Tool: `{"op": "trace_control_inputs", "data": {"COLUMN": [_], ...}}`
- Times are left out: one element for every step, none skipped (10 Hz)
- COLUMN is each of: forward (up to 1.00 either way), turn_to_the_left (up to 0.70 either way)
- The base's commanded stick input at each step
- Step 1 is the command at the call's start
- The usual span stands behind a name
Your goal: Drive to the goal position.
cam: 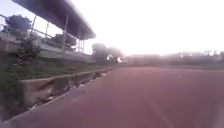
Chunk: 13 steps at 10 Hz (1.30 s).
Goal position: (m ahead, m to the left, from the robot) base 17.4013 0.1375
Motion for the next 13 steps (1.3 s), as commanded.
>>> {"op": "trace_control_inputs", "data": {"forward": [0.7,0.7,0.7,0.7,0.7,0.7,0.7,0.7,0.7,0.7,0.7,0.7,0.7], "turn_to_the_left": [-0.35,-0.32,-0.19,-0.07,-0.03,-0.1,-0.17,-0.26,-0.33,-0.08,-0.15,-0.34,-0.18]}}
